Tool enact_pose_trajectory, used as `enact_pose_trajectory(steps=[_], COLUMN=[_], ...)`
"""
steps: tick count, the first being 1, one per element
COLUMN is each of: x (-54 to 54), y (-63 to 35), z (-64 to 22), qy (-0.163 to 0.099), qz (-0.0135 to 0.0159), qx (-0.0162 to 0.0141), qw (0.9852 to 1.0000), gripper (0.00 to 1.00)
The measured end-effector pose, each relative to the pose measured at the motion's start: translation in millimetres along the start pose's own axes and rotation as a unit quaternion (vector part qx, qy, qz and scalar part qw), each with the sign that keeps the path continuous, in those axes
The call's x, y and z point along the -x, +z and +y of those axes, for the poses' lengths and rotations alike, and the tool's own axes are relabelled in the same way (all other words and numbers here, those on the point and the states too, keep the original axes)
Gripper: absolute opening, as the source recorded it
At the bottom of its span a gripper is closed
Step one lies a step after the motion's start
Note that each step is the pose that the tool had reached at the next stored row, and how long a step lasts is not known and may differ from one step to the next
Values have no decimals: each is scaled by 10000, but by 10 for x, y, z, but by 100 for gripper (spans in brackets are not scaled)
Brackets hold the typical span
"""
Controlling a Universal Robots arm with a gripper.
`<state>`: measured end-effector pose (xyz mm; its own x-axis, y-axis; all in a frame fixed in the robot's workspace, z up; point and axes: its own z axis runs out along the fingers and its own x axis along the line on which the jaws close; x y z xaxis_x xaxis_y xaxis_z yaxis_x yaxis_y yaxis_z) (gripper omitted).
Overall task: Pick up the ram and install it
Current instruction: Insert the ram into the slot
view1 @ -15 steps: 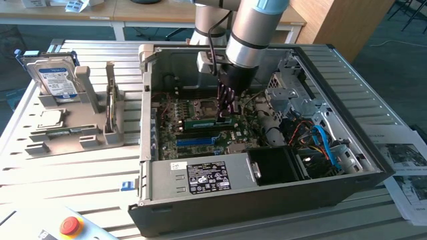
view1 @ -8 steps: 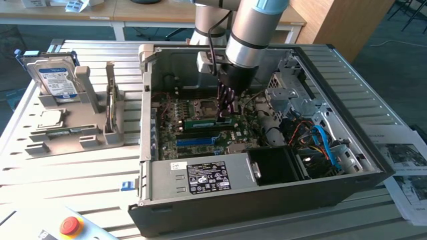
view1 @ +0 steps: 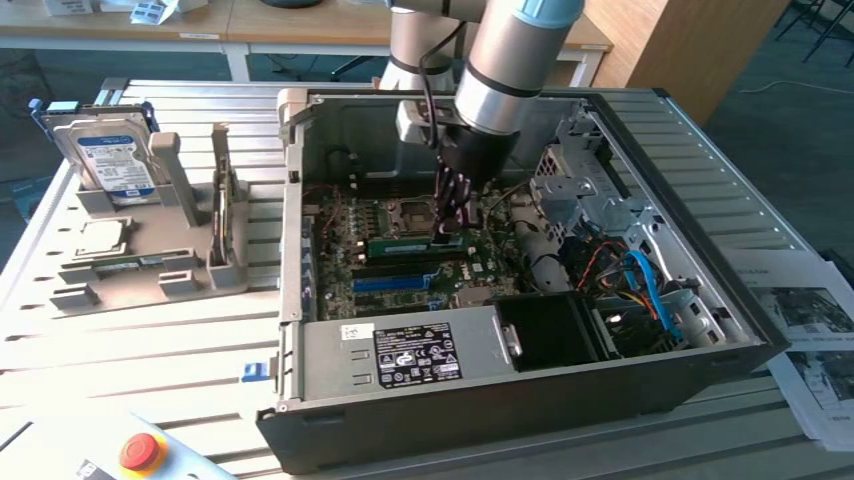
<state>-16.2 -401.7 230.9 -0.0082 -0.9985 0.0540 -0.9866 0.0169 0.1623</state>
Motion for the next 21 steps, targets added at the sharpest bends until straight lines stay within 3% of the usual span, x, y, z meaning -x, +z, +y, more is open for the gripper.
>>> enact_pose_trajectory(steps=[21], x=[3], y=[25], z=[-5], qy=[56], qz=[-10], qx=[8], qw=[10000], gripper=[12])
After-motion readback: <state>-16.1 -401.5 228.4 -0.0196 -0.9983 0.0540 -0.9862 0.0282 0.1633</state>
